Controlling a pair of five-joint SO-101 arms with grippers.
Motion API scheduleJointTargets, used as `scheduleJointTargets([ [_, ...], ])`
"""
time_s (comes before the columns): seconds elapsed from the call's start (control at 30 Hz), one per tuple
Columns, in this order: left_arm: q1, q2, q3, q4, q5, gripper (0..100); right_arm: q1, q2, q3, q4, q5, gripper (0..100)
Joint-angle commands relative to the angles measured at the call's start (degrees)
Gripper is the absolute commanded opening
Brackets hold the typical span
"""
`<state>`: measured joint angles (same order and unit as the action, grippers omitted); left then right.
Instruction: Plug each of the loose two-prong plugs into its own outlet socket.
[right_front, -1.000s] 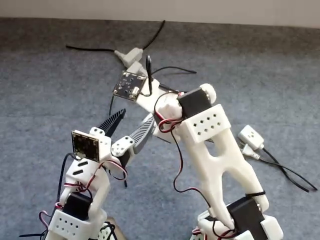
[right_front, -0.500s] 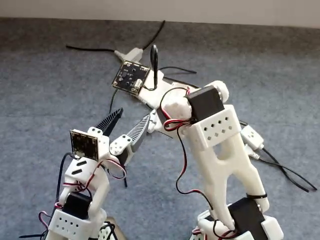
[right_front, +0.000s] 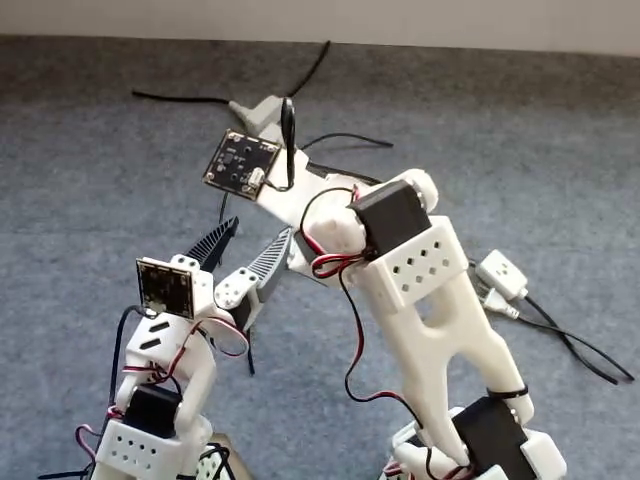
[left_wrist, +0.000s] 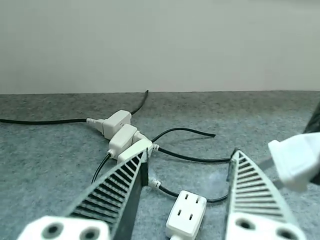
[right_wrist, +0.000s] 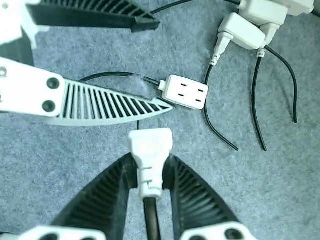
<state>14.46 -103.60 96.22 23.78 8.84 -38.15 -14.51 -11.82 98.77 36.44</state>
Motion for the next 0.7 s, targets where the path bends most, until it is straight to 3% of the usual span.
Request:
scheduleJointTargets([
  [0.0,0.3,-0.2,0.8,0.3,0.4,27,-1.7,-1.0,-2.5,0.0,-2.3,0.8],
  [0.67,0.3,-0.2,0.8,1.4,0.3,27,-1.6,-0.4,-2.2,-2.4,-9.4,0.8],
])
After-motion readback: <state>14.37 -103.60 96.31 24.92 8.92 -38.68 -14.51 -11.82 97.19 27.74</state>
